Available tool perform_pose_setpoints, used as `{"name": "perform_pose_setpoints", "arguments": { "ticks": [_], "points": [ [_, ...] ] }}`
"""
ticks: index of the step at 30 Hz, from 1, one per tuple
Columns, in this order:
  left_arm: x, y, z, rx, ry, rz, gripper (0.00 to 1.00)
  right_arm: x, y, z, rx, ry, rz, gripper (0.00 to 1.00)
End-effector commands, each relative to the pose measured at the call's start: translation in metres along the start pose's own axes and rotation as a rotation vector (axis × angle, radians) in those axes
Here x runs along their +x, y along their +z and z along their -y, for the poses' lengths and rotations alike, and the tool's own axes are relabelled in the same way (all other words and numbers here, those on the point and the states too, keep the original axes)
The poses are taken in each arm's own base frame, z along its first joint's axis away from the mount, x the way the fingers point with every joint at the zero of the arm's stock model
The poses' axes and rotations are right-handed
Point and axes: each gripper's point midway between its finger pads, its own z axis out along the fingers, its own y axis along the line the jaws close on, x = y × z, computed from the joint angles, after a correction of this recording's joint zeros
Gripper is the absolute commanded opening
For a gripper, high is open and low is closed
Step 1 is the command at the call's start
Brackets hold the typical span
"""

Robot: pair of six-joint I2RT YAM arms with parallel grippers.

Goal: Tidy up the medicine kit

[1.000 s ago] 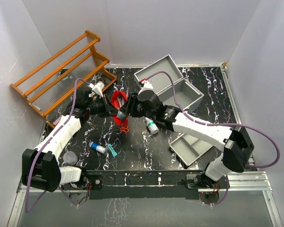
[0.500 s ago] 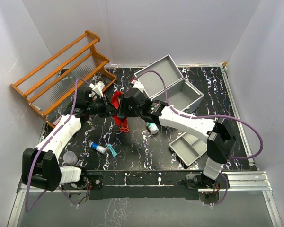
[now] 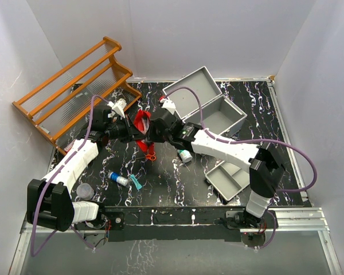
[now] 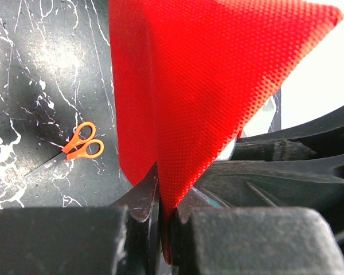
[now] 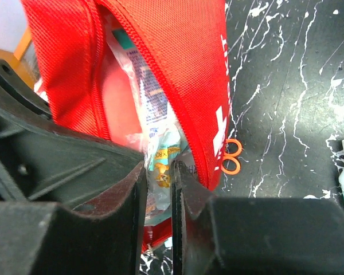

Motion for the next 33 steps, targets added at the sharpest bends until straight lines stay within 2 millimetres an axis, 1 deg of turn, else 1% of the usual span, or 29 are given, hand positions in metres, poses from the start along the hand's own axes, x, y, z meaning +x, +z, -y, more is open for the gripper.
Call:
{"name": "perform_pose_setpoints", "arguments": {
  "ticks": [1,4,6,8,14,17,22,28,33],
  "points": [
    [-0.007,-0.005,0.01,0.018,0.023,0.016,0.0,-0.005,-0.012,-0.008,-0.092,-0.052,0.044,0.16],
    [-0.008,-0.005,0.011,0.018,0.018,0.014,0.0,0.0,-0.016,-0.009,-0.151,-0.1,0.054,0.15],
    [-0.008,-0.005,0.011,0.017,0.016,0.012,0.0,0.0,-0.019,-0.015,-0.215,-0.123,0.077,0.15],
    [-0.007,-0.005,0.011,0.018,0.014,0.01,0.0,0.002,-0.022,-0.015,-0.238,-0.125,0.085,0.18],
    [-0.006,-0.004,0.011,0.02,0.011,0.004,0.0,-0.01,-0.027,-0.008,-0.158,-0.066,0.104,0.39],
    [-0.006,-0.003,0.01,0.019,0.009,0.001,0.0,-0.015,-0.031,-0.002,-0.112,-0.046,0.11,0.44],
    [-0.004,-0.002,0.01,0.023,0.006,-0.008,0.0,-0.016,-0.038,0.003,-0.085,-0.042,0.104,0.44],
    [-0.002,-0.001,0.009,0.023,0.001,-0.02,0.0,-0.021,-0.046,0.002,-0.086,-0.039,0.108,0.4],
    [0.0,-0.001,0.007,0.017,-0.008,-0.027,0.0,-0.022,-0.054,0.01,-0.059,-0.043,0.112,0.4]
  ]
}}
